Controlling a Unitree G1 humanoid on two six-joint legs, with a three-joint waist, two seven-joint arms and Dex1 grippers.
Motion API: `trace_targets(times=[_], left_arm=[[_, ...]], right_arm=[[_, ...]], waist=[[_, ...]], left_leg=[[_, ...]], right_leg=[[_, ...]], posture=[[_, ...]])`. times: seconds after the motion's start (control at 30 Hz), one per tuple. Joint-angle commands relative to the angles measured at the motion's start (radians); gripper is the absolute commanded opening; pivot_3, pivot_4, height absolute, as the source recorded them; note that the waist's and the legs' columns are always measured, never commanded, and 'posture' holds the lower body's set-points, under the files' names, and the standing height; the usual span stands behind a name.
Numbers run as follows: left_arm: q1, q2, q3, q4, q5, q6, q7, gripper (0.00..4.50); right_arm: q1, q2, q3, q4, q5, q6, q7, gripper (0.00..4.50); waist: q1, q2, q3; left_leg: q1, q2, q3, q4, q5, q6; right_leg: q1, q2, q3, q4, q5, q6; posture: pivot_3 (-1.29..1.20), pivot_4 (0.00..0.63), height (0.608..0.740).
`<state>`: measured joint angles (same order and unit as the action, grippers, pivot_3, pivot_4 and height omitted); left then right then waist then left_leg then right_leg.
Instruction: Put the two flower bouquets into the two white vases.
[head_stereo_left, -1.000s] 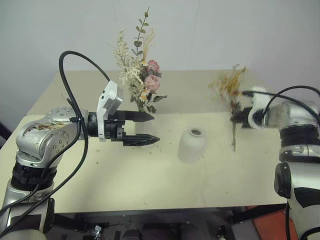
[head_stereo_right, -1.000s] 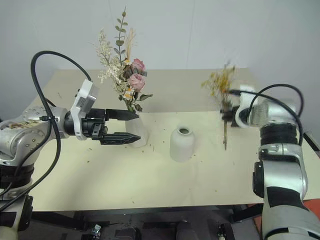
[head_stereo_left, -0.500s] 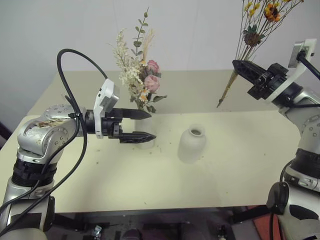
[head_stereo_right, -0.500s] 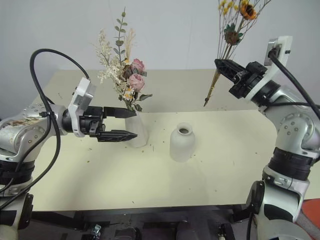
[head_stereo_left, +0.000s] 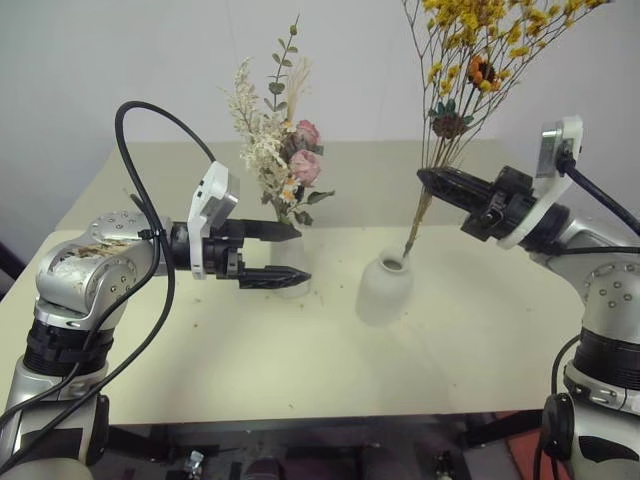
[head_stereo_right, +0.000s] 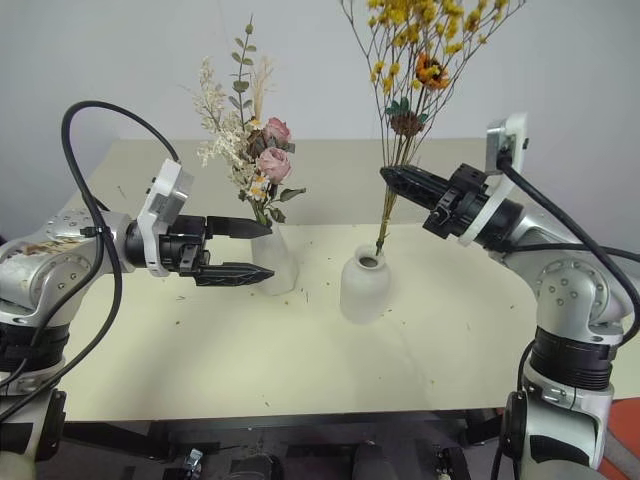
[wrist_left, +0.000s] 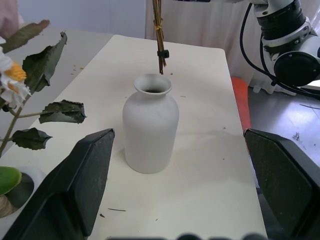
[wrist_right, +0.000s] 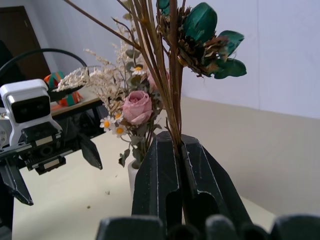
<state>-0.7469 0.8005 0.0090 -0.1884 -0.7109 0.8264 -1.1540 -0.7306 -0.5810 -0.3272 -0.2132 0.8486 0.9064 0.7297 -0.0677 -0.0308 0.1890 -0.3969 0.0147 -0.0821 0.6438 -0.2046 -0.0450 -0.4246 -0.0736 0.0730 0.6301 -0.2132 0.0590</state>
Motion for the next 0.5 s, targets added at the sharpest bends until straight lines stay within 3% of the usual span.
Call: trace_targets(times=[0.03,0.5], left_arm=[[-0.017,0.007,0.015,-0.024,-0.002,-0.015,-0.001,4.50],[0.000,0.018,0.028,-0.051,-0.013,0.000,0.005,4.50]], right_arm=[[0.010,0.016,0.021,-0.036,0.022,-0.028,0.000,0.03],[0.068,0.049,0.074,0.018,-0.038,-0.135,0.000,0.03]], waist=[[0.000,0.000,0.000],[0.001,0.000,0.000]], left_leg=[[0.000,0.000,0.000,0.000,0.000,0.000],[0.000,0.000,0.000,0.000,0.000,0.000]], right_leg=[[0.000,0.000,0.000,0.000,0.000,0.000],[0.000,0.000,0.000,0.000,0.000,0.000]], posture=[[0.00,0.150,0.740],[0.00,0.150,0.740]])
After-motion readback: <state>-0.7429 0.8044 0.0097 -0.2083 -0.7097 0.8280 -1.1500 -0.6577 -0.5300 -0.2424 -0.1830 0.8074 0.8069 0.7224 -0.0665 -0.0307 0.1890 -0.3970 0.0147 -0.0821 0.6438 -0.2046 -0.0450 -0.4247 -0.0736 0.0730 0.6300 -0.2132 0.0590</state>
